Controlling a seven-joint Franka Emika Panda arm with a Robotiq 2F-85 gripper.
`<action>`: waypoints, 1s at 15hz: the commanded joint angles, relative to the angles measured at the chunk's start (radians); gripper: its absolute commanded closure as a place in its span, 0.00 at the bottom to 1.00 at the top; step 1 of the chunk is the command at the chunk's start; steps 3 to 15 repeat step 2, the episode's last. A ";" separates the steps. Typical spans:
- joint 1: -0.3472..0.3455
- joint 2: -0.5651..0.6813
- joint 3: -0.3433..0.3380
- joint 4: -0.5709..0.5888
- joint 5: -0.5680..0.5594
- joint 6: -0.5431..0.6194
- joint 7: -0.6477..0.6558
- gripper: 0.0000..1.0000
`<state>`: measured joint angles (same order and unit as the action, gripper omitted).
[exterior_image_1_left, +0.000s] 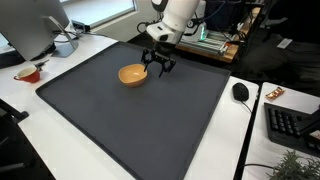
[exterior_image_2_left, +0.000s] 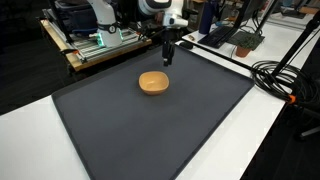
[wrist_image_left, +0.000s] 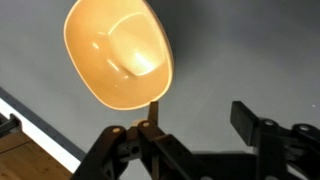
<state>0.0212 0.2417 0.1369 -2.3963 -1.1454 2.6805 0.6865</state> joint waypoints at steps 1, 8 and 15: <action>0.017 -0.030 0.002 -0.017 -0.011 -0.008 0.027 0.19; 0.021 -0.037 0.004 -0.020 -0.008 -0.009 0.024 0.11; 0.021 -0.037 0.004 -0.020 -0.008 -0.009 0.024 0.11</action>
